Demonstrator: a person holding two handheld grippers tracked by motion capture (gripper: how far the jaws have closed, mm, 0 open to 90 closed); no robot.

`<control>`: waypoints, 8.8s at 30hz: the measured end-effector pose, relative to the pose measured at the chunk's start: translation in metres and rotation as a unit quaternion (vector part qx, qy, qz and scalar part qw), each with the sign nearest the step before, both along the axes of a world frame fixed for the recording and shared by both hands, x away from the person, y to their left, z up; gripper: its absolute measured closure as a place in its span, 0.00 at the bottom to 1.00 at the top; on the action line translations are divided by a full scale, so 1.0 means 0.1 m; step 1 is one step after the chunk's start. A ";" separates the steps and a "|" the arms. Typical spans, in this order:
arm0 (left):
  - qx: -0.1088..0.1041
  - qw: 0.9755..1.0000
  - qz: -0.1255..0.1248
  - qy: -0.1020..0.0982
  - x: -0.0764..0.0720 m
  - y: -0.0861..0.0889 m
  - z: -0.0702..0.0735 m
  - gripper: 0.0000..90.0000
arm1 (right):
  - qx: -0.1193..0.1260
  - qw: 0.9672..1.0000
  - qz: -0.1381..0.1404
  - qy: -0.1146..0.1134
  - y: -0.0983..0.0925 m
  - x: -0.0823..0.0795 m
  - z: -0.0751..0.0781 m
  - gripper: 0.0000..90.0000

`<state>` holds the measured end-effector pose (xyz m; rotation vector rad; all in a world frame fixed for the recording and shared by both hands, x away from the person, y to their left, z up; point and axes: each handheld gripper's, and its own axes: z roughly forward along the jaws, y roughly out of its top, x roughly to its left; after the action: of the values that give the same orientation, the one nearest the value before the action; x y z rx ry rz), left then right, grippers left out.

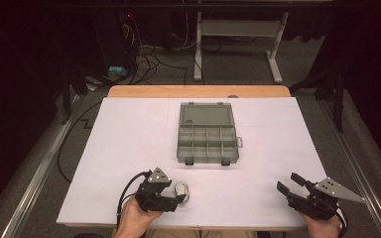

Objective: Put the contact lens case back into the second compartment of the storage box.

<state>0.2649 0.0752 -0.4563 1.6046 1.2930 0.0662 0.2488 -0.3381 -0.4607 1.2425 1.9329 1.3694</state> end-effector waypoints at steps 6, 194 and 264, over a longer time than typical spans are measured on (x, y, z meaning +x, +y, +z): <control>0.006 1.000 -0.002 0.016 0.01 -0.07 -0.03 0.31 | 0.000 1.000 0.001 0.001 0.00 0.00 0.00 0.38; 0.038 0.998 0.035 -0.037 1.19 -0.51 0.61 0.55 | 0.005 1.000 0.017 0.002 -0.01 0.01 -0.02 0.38; 0.037 0.997 0.069 -0.017 1.75 -0.65 0.32 0.76 | 0.006 1.000 0.027 0.009 0.00 0.03 -0.03 0.38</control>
<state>0.4403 0.0103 -0.4240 1.5684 1.3883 0.2281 0.2523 -0.3382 -0.4634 1.2204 1.9861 1.4021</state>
